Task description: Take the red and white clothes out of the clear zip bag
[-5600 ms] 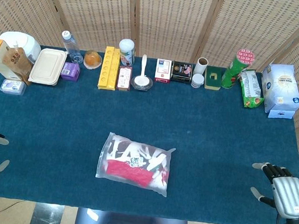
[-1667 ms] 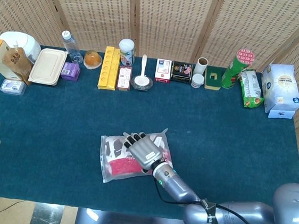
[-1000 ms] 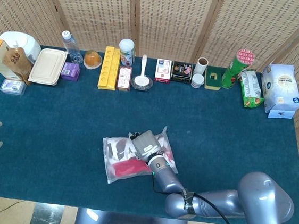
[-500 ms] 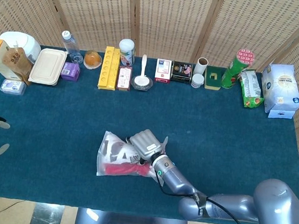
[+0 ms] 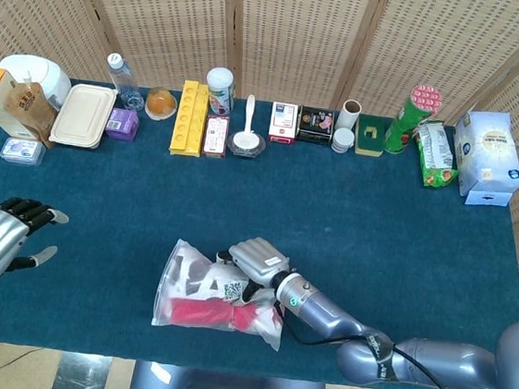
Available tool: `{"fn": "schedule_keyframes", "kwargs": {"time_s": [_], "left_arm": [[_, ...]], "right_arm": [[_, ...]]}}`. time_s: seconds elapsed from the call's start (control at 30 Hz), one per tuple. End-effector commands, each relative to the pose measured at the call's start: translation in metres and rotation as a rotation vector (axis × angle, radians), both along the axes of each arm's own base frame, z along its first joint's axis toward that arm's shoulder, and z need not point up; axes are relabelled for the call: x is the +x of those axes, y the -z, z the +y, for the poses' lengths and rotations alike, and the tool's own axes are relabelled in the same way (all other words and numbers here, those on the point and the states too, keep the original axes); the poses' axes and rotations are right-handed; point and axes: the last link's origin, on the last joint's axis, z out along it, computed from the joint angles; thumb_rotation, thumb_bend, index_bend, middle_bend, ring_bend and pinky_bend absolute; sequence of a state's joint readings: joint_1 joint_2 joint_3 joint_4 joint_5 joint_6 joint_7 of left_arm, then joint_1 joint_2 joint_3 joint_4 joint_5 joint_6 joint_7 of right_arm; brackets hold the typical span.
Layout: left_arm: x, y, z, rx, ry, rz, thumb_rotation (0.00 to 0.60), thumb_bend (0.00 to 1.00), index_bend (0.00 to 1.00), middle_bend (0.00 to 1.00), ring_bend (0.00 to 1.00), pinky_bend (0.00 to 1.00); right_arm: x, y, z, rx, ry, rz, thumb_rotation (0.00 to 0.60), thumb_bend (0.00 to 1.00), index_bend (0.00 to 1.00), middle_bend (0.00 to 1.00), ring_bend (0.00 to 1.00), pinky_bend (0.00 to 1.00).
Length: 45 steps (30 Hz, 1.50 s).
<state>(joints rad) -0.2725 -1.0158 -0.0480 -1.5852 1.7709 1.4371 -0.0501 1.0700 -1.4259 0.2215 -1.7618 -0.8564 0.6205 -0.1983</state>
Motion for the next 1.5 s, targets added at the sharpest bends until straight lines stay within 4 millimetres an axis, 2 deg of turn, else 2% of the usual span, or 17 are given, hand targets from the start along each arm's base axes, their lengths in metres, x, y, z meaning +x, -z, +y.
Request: {"fn": "schedule_keyframes", "kwargs": {"time_s": [0.03, 0.1, 0.17, 0.37, 0.6, 1.5], "left_arm": [[0.018, 0.009, 0.009, -0.048, 0.085, 0.041, 0.600, 0.19, 0.39, 0.67, 0.60, 0.65], [0.025, 0.014, 0.014, -0.077, 0.116, 0.057, 0.600, 0.19, 0.39, 0.81, 0.72, 0.75], [0.032, 0.020, 0.017, -0.100, 0.144, 0.068, 0.600, 0.19, 0.39, 0.89, 0.81, 0.80], [0.053, 0.043, 0.020, -0.184, 0.230, 0.092, 0.600, 0.19, 0.39, 0.99, 0.92, 0.89], [0.065, 0.059, 0.020, -0.217, 0.264, 0.077, 0.600, 0.20, 0.40, 1.00, 0.97, 0.93], [0.091, 0.096, 0.025, -0.296, 0.303, -0.050, 0.600, 0.21, 0.41, 1.00, 0.97, 0.93]], "right_arm": [[0.006, -0.004, -0.001, 0.038, 0.027, -0.045, 0.600, 0.21, 0.80, 0.89, 1.00, 1.00], [0.007, -0.006, -0.003, 0.053, 0.048, -0.064, 0.600, 0.21, 0.80, 0.89, 1.00, 1.00], [0.008, -0.007, -0.005, 0.067, 0.066, -0.079, 0.600, 0.21, 0.80, 0.89, 1.00, 1.00], [0.012, -0.012, -0.010, 0.096, 0.116, -0.131, 0.600, 0.21, 0.80, 0.89, 1.00, 1.00], [0.007, -0.014, -0.010, 0.113, 0.137, -0.144, 0.600, 0.21, 0.80, 0.89, 1.00, 1.00], [0.000, -0.009, -0.006, 0.142, 0.147, -0.133, 0.600, 0.21, 0.80, 0.89, 1.00, 1.00]]}}
